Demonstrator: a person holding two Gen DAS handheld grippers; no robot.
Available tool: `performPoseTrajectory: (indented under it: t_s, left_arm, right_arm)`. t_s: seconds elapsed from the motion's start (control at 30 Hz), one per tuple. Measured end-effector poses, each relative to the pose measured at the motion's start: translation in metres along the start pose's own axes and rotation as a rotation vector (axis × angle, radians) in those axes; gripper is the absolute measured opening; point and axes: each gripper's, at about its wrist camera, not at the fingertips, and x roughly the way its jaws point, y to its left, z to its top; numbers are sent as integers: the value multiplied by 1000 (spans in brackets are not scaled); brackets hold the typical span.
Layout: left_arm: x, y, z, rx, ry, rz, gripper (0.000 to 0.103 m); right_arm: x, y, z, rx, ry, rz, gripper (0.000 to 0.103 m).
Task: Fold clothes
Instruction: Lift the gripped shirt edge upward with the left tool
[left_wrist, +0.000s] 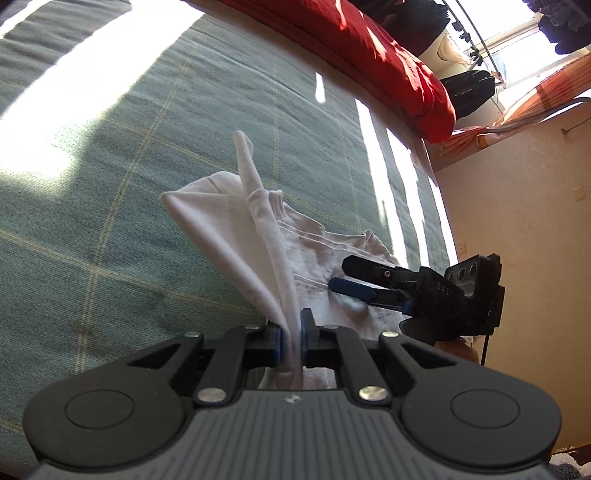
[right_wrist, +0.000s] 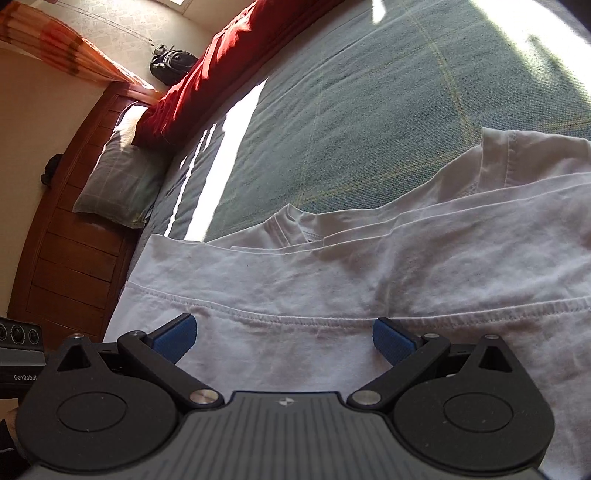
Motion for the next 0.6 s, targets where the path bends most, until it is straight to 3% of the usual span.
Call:
performPoseTrajectory:
  t_s: [0.23, 0.43, 0.6]
  left_arm:
    - [1, -1, 3, 1, 3, -3, 7]
    - [-3, -17, 2, 27, -7, -8, 7]
    - [-8, -43, 1, 66, -17, -23, 7]
  right_arm:
    - [3, 5, 31, -22, -49, -68, 103]
    - [-33, 25, 13, -113, -35, -107, 103]
    - [-74, 25, -22, -239, -11, -261, 103]
